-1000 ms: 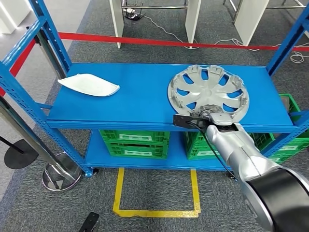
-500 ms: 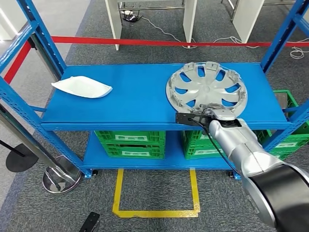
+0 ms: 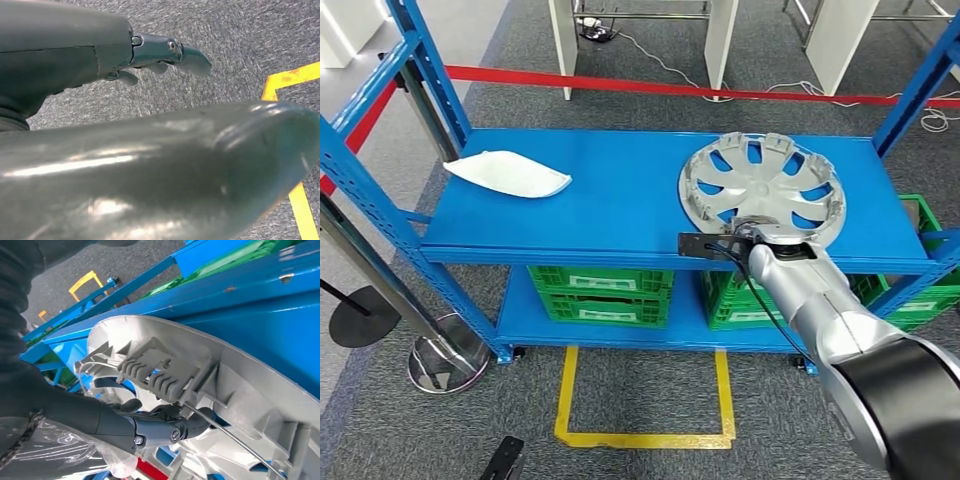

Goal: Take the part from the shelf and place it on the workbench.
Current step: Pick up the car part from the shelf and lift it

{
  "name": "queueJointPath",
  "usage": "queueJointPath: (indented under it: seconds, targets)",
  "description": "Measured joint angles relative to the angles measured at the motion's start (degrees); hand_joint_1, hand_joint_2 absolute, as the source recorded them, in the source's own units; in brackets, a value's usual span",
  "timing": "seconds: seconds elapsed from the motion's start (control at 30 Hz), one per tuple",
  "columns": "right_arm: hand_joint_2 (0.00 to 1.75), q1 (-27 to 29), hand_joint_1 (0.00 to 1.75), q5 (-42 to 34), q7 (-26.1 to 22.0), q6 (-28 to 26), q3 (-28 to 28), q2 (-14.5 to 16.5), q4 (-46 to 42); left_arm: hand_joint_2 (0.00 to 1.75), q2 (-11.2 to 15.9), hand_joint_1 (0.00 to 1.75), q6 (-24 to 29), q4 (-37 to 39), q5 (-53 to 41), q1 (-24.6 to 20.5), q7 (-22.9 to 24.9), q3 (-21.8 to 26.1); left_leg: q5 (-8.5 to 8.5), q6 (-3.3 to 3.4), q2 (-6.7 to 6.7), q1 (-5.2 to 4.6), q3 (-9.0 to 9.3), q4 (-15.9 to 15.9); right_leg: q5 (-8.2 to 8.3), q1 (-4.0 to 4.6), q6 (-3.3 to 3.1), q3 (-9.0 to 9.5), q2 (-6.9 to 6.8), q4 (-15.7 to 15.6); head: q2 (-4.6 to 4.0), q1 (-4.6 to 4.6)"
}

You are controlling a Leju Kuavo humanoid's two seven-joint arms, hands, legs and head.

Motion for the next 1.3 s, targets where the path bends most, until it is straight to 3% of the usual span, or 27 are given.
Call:
queueJointPath:
  seconds: [0.07, 0.13, 0.23, 0.33, 0.4, 0.43, 0.53, 0.6, 0.67, 0.73, 0.77, 0.83, 0.9, 0.93, 0.97, 1.0, 1.07, 1.1, 1.2, 1.23, 1.3]
  targets:
    - [1.75, -0.2, 0.89, -0.1, -0.5, 0.8, 0.0, 0.4, 0.0, 0.0, 0.0, 0.0, 0.1, 0.0, 0.0, 0.0, 0.0, 0.0, -0.1, -0.49, -0.01, -0.2, -0.15, 0.2, 1.41, 0.11, -0.41, 2.98, 0.08, -5.6, 0.0, -0.04]
    - [1.75, -0.2, 1.75, -0.2, -0.9, 1.7, 0.0, 0.6, 0.0, 0.0, 0.0, 0.0, 0.2, 0.0, 0.0, -0.1, 0.0, 0.0, -0.03, -0.97, 0.02, -0.28, -0.31, 0.3, 1.18, 0.24, -0.89, 3.52, 0.18, -6.5, 0.0, -0.06]
    - [1.75, -0.2, 1.75, -0.2, -1.3, 2.6, 0.0, 0.8, 0.0, 0.0, 0.0, 0.0, 0.3, 0.0, 0.0, -0.1, 0.0, 0.0, -1.55, -1.84, 0.03, -0.1, -0.99, 2.2, 1.37, -0.12, -1.83, 3.68, 0.0, -6.7, 0.0, -0.22]
    - [1.75, -0.3, 1.75, -0.3, -1.8, 3.2, 0.0, 1.0, 0.0, 0.0, 0.0, 0.0, 0.5, 0.0, 0.0, 0.0, 0.0, 0.0, -6.55, -2.64, 0.1, 0.21, -5.13, 12.1, 1.37, -0.25, -2.3, 3.74, -0.03, -6.7, 0.0, -0.51]
    - [1.75, -0.2, 1.75, -0.3, -1.8, 3.2, 0.0, 1.1, 0.0, 0.0, 0.0, 0.0, 0.5, 0.0, 0.0, 0.0, 0.1, 0.0, -7.24, -2.84, 0.1, 0.31, -6.96, 16.1, 1.34, -0.25, -2.32, 3.83, -0.03, -6.7, 0.0, -0.5]
    - [1.75, -0.3, 1.75, -0.3, -1.8, 3.2, 0.0, 1.1, 0.0, 0.0, 0.0, 0.0, 0.5, 0.0, 0.0, 0.1, 0.1, 0.0, -5.98, -2.83, 0.11, 0.35, -6.49, 15.0, 1.31, -0.25, -2.28, 3.92, -0.03, -6.7, 0.0, -0.49]
    - [1.75, -0.3, 1.75, -0.3, -1.8, 3.4, 0.0, 1.2, 0.0, 0.0, 0.0, 0.0, 0.6, 0.0, 0.0, 0.1, 0.1, 0.0, -0.74, -2.44, 0.08, 0.34, -1.55, 4.2, 1.17, -0.13, -1.86, 4.14, 0.02, -6.6, 0.0, -0.47]
    - [1.75, -0.3, 1.75, -0.3, -1.8, 3.5, 0.0, 1.2, 0.1, 0.0, 0.0, 0.0, 0.6, 0.0, 0.0, 0.0, 0.1, 0.0, -0.22, -2.02, 0.04, 0.21, -0.13, 0.8, 1.27, 0.06, -1.27, 3.9, 0.1, -6.7, 0.0, -0.42]
    - [1.75, -0.3, 1.75, -0.3, -1.8, 3.4, 0.0, 1.2, 0.1, 0.0, 0.0, 0.0, 0.6, 0.0, 0.0, 0.1, 0.1, 0.0, -0.2, -1.4, 0.02, 0.16, -0.23, 0.4, 1.4, 0.1, -0.59, 3.71, 0.14, -6.8, 0.0, -0.38]
    - [1.75, -0.3, 1.75, -0.3, -1.8, 3.3, 0.0, 1.2, 0.1, 0.0, 0.0, 0.0, 0.6, 0.0, 0.0, 0.1, 0.1, 0.0, 0.11, -0.63, 0.05, 0.3, -0.16, 0.0, 0.35, 0.02, -0.04, 2.9, 0.1, -5.6, 0.0, -0.29]
    - [1.75, -0.3, 1.75, -0.3, -1.8, 3.3, 0.0, 1.2, 0.1, 0.0, 0.0, 0.0, 0.6, 0.0, 0.0, 0.1, 0.1, 0.0, 0.23, -0.3, 0.07, 0.37, -0.17, -0.1, -1.01, 0.0, 0.15, 1.73, 0.08, -3.3, 0.0, -0.21]
    - [1.75, -0.1, 1.75, -0.4, -1.9, 3.4, 0.0, 1.2, 0.1, 0.0, 0.0, 0.0, 0.7, 0.0, -0.1, 0.0, 0.1, 0.0, 0.28, 0.09, 0.09, 0.32, -0.31, -0.1, -4.55, 0.01, 0.36, -1.83, 0.06, 4.2, 0.0, -0.12]
    - [1.75, 0.2, 1.75, -0.5, -2.0, 3.4, 0.0, 1.2, 0.2, 0.0, 0.0, 0.0, 0.7, 0.0, -0.1, 0.0, 0.1, 0.0, 0.27, 0.23, 0.08, 0.22, -0.34, -0.1, -5.87, 0.01, 0.4, -4.29, 0.06, 9.3, 0.0, -0.12]
    - [1.75, 0.2, 1.75, -0.5, -2.0, 3.5, 0.0, 1.2, 0.2, 0.0, 0.0, 0.0, 0.7, 0.0, -0.2, 0.0, 0.1, 0.1, 0.26, 0.23, 0.05, 0.2, -0.3, -0.1, -5.0, 0.01, 0.31, -4.07, 0.05, 8.9, 0.0, -0.09]
    - [1.75, 0.2, 1.75, -0.5, -2.0, 3.4, 0.0, 1.2, 0.2, 0.0, 0.0, 0.0, 0.7, 0.0, -0.2, 0.0, 0.1, 0.1, 0.24, 0.2, 0.01, 0.19, -0.21, -0.1, -3.22, 0.02, 0.14, -2.7, 0.05, 6.1, 0.0, -0.09]
    - [1.75, 0.1, 1.75, -0.5, -2.0, 3.3, 0.0, 1.2, 0.2, 0.0, 0.0, 0.0, 0.7, 0.0, -0.2, 0.0, 0.1, 0.1, 0.2, 0.13, -0.02, 0.18, -0.14, 0.0, -1.22, 0.05, -0.11, -0.65, 0.04, 2.1, 0.0, -0.09]
    - [1.75, -0.1, 1.75, -0.6, -2.2, 2.8, 0.0, 1.2, 0.2, 0.0, 0.0, 0.0, 0.7, 0.0, -0.3, -0.1, 0.1, 0.1, 0.13, -0.25, -0.1, -0.03, -0.25, 0.1, 0.92, 0.19, -0.58, 3.12, 0.01, -4.8, 0.0, -0.15]
    - [1.75, -0.1, 1.75, -0.6, -2.4, 2.4, -0.1, 1.2, 0.2, 0.0, 0.0, 0.0, 0.8, 0.0, -0.3, -0.1, 0.0, 0.1, 0.14, -0.51, -0.12, -0.12, -0.37, 0.2, 1.04, 0.26, -0.74, 3.96, 0.04, -6.3, 0.0, -0.16]
    - [1.75, -0.2, 1.75, -0.7, -2.8, 1.3, -0.1, 1.3, 0.2, 0.0, 0.0, 0.0, 0.8, 0.0, -0.3, 0.0, -0.2, 0.1, 0.07, -1.41, -0.11, -0.12, -0.46, 0.2, 0.96, 0.17, -1.42, 4.3, 0.09, -7.0, 0.0, -0.16]
    - [1.75, -0.1, 1.75, -0.7, -2.8, 1.1, -0.1, 1.3, 0.1, 0.0, 0.0, 0.0, 0.9, 0.0, -0.2, 0.0, -0.3, 0.1, -0.57, -1.75, -0.09, -0.09, -0.75, 1.0, 1.05, 0.04, -1.74, 4.43, 0.0, -7.2, 0.0, -0.27]
    - [1.75, -0.1, 1.75, -0.7, -2.9, 1.0, -0.1, 1.3, 0.1, 0.0, 0.1, 0.0, 0.9, 0.0, -0.2, 0.0, -0.3, 0.1, -3.51, -2.4, -0.01, 0.12, -2.77, 5.8, 1.2, -0.18, -2.14, 4.62, -0.16, -7.4, 0.0, -0.44]
